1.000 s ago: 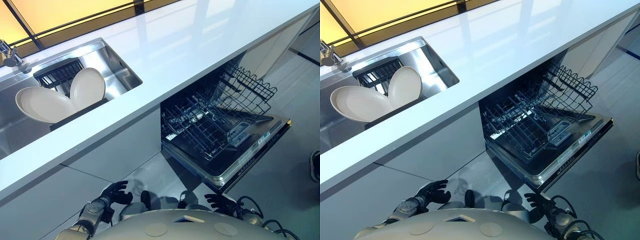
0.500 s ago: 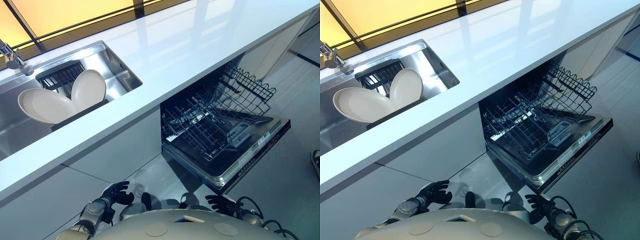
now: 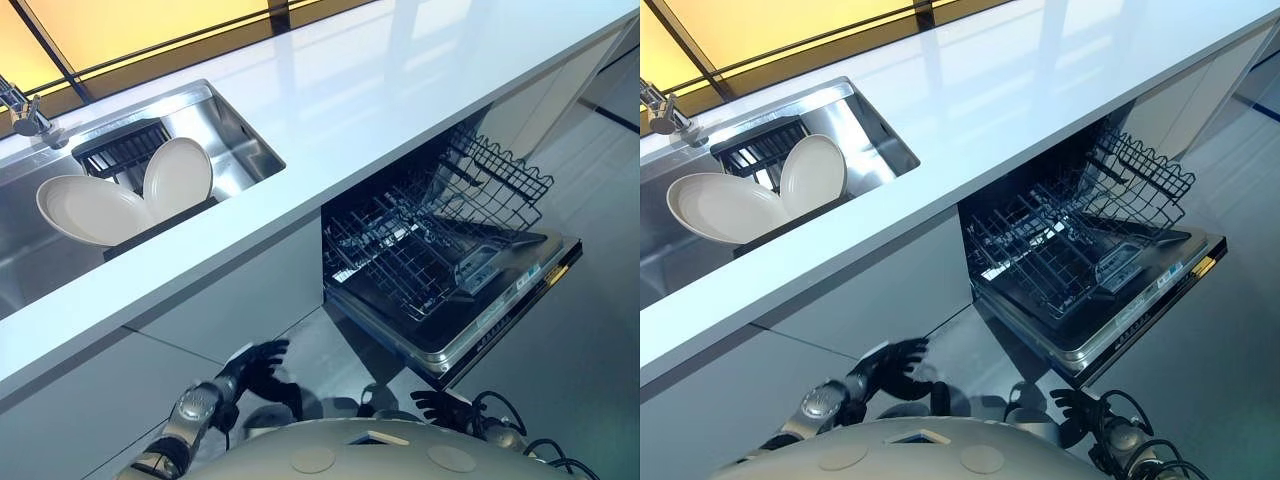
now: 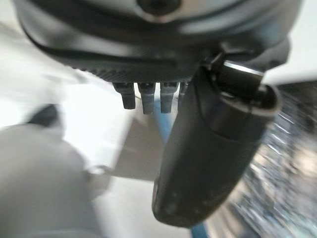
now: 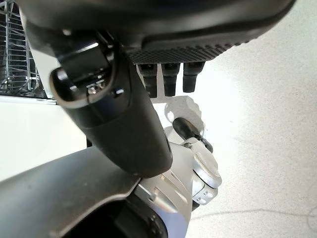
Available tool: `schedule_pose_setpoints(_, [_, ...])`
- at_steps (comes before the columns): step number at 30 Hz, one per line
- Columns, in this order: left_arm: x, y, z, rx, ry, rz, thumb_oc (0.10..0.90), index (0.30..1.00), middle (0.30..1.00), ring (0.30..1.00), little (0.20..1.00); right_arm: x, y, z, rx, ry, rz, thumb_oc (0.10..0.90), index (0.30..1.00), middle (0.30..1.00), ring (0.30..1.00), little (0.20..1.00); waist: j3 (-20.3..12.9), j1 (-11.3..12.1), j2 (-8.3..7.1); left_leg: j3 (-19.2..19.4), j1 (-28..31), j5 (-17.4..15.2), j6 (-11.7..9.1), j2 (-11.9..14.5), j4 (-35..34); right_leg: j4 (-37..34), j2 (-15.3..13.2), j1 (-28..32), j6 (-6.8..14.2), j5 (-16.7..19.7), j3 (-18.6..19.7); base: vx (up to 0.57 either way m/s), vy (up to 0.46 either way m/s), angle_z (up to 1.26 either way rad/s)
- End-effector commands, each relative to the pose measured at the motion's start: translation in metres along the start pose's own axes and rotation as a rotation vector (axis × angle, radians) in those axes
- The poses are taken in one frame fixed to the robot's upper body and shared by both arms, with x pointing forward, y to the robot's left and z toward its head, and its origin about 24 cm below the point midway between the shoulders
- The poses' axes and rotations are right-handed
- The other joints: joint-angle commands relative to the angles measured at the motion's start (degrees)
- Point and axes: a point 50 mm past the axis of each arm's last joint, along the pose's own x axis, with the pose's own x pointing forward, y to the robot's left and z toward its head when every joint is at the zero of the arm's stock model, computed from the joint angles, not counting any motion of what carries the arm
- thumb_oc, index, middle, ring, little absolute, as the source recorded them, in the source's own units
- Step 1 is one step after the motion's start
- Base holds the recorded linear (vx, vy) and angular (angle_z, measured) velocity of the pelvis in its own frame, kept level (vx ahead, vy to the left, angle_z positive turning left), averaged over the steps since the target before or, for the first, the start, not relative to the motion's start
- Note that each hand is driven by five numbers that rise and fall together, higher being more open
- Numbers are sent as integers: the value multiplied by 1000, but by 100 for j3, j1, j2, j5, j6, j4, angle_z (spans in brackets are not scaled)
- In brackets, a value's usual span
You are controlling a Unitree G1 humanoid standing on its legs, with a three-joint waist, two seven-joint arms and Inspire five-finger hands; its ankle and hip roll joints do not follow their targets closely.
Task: Pick up plates and place into dishwasher.
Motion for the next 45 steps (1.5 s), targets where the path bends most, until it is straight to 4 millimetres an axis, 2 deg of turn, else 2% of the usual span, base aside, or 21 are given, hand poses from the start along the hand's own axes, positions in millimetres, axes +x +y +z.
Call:
schedule_pose_setpoints(1, [9,23,93,22,-365,-178,800,900,900,900,900,5,-22,47,-2,-172,-57,800,900,900,900,900,130,140,34,177,173,-909,144,-344,362,594,77,-550,222,-151,-121,-17,14,-3])
schedule_pose_setpoints(5, [-13,13,155,-23,-638,-477,800,900,900,900,900,5,-19,42,7,-170,-64,800,900,900,900,900,127,182,49,125,212,-896,190,-358,272,561,98,-525,210,-144,-104,0,0,0])
schedule_pose_setpoints(6, [-18,10,162,-44,-703,-551,800,900,900,900,900,5,-18,41,7,-170,-64,800,900,900,900,900,121,192,48,113,218,-899,194,-363,260,550,102,-516,206,-146,-99,0,0,0])
schedule_pose_setpoints(7, [-28,-2,183,-128,-820,-752,800,900,900,900,900,5,-15,39,9,-168,-62,800,900,900,900,900,101,216,40,101,242,-907,200,-359,223,525,112,-490,196,-151,-81,0,0,0])
schedule_pose_setpoints(10, [-41,-19,203,-244,-964,-1042,800,900,900,900,900,7,-9,40,9,-169,-58,800,900,900,900,900,88,247,22,79,292,-928,204,-352,170,485,131,-439,187,-160,-45,27,-38,3])
schedule_pose_setpoints(12, [-56,-42,223,-366,-1136,-1356,800,900,900,900,900,9,-2,41,4,-173,-47,800,900,900,900,900,74,255,-12,69,342,-961,188,-333,127,456,152,-393,179,-177,-6,36,-65,-2])
schedule_pose_setpoints(16, [-78,-53,252,-427,-1391,-1507,800,900,900,900,900,13,6,46,2,-176,-33,800,900,900,900,900,76,256,-55,37,376,-994,157,-310,126,447,180,-345,158,-205,15,24,-59,-1])
schedule_pose_setpoints(17, [-85,-50,261,-432,-1455,-1473,800,900,900,900,900,14,9,49,2,-177,-32,800,900,900,900,900,79,260,-66,24,379,-996,150,-304,129,448,188,-337,148,-212,19,7,-30,0])
schedule_pose_setpoints(18, [-97,-41,274,-449,-1557,-1334,800,900,900,900,900,15,12,50,0,-176,-30,800,900,900,900,900,81,264,-69,-6,379,-997,145,-307,139,457,201,-332,141,-225,23,0,0,0])
schedule_pose_setpoints(19, [-99,-36,277,-444,-1591,-1245,800,900,900,900,900,15,13,50,-3,-176,-30,800,900,900,900,900,81,265,-69,-15,380,-996,143,-309,140,458,205,-330,138,-228,25,0,0,0])
schedule_pose_setpoints(20, [-102,-23,281,-414,-1646,-1008,800,900,900,900,900,16,15,50,-12,-176,-29,800,900,900,900,900,84,266,-63,-29,385,-993,137,-313,139,454,213,-320,133,-233,28,0,0,0])
schedule_pose_setpoints(21, [-108,-1,278,-368,-1685,-690,800,900,900,900,900,15,17,48,-19,-176,-32,800,900,900,900,900,104,290,-49,-49,402,-996,120,-308,151,456,216,-290,132,-250,16,0,0,0])
schedule_pose_setpoints(23, [-123,27,268,-232,-1725,-217,800,900,900,900,900,13,19,43,-8,-172,-44,800,900,900,900,900,110,334,-27,-111,387,-1006,121,-322,194,476,206,-277,139,-277,-25,1,15,0])
schedule_pose_setpoints(25, [-137,49,256,-74,-1690,170,800,900,900,900,900,11,22,34,8,-161,-55,800,900,900,900,900,72,382,-21,-176,355,-995,129,-352,209,495,200,-279,131,-316,-69,1,50,4])
schedule_pose_setpoints(26, [-150,59,250,81,-1649,424,800,900,900,900,900,9,26,28,15,-152,-56,800,900,900,900,900,58,414,-25,-209,386,-997,134,-366,190,510,203,-244,123,-361,-91,-4,55,8])
schedule_pose_setpoints(27, [-155,62,250,154,-1626,521,800,900,900,900,900,9,28,25,15,-148,-55,800,900,900,900,900,21,430,-32,-225,355,-980,137,-374,184,504,207,-264,116,-359,-96,15,50,9])
schedule_pose_setpoints(30, [-168,79,255,611,-1385,1067,800,900,900,900,900,7,33,18,-12,-132,-37,800,900,900,900,900,-99,466,-60,-278,358,-946,147,-402,105,490,231,-257,107,-403,-84,16,36,11])
schedule_pose_setpoints(33, [-178,106,267,828,-1188,1255,800,900,900,900,900,8,29,19,-27,-127,-35,800,900,900,900,900,-208,437,-56,-246,350,-921,164,-400,74,483,247,-271,120,-403,-63,26,25,21])
schedule_pose_setpoints(36, [-186,124,280,858,-1080,1238,800,900,900,900,900,8,21,23,-35,-126,-40,800,900,900,900,900,-250,399,-13,-184,351,-901,161,-382,66,493,246,-288,145,-389,-49,19,41,4])
schedule_pose_setpoints(38, [-191,132,293,1006,-981,1283,800,900,900,900,900,7,16,25,-62,-128,-29,800,900,900,900,900,-248,349,39,-132,375,-909,170,-380,73,508,247,-285,154,-385,-31,25,72,-2])
schedule_pose_setpoints(45, [-203,140,338,1465,-699,1290,800,900,900,900,900,7,8,28,-80,-117,-24,800,900,900,900,900,-286,158,155,48,481,-979,239,-408,45,545,231,-286,225,-384,98,47,78,-9])
